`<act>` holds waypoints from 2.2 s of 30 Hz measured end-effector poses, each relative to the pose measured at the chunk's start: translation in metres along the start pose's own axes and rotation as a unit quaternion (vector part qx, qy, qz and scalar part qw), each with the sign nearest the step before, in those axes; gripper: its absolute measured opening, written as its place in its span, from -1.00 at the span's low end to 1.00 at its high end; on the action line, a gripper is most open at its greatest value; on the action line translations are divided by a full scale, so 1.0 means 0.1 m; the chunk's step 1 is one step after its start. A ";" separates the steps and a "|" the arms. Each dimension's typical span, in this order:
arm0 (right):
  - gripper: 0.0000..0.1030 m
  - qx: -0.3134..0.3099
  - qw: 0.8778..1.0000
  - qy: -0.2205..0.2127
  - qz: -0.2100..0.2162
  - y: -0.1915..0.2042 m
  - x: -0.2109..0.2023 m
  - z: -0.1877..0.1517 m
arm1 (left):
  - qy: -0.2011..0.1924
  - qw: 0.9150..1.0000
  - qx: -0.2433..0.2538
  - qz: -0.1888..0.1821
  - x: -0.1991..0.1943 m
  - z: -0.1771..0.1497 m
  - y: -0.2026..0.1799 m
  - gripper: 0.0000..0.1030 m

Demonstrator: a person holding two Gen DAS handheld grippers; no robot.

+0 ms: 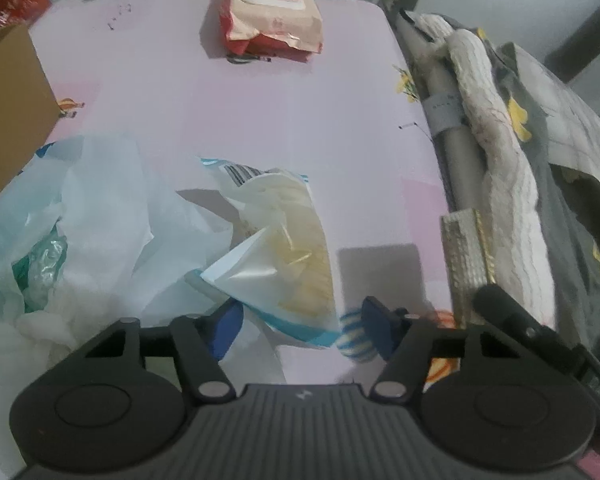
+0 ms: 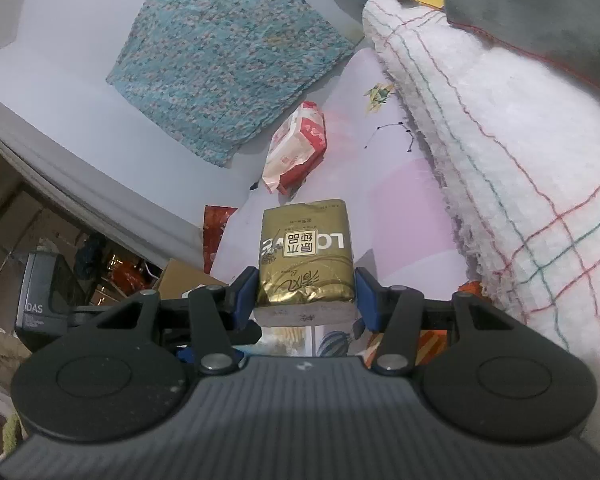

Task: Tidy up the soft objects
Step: 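Grasp the clear barcode snack bag with the left gripper and lift it while the right holds the packet, then carry the snack bag and gold packet into the cardboard box and open both grippers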

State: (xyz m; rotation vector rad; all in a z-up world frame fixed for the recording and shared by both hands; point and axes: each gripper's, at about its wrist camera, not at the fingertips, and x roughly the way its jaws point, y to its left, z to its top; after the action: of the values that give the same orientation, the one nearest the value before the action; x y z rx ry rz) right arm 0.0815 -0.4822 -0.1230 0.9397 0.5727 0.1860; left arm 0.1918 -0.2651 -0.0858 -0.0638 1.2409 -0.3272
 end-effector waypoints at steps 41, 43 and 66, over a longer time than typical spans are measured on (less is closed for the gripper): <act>-0.02 -0.142 0.967 0.124 0.169 2.39 0.39 -0.69 | -0.241 0.960 -0.128 -0.068 -2.71 -1.09 2.59 -0.64; -0.02 -0.162 0.957 0.163 0.176 2.73 0.64 -0.90 | -0.230 0.963 -0.126 -0.060 -2.65 -1.15 2.80 -0.64; 0.20 -0.457 0.847 0.273 -0.010 3.94 1.89 -2.59 | -0.200 0.971 -0.121 -0.044 -2.15 -1.44 3.62 -0.21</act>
State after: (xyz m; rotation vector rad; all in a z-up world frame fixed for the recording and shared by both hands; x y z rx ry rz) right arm 0.1365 0.0067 0.0033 -0.0784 0.8971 0.6569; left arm 0.0717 0.1583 -0.0171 -0.3779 0.8718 -0.2244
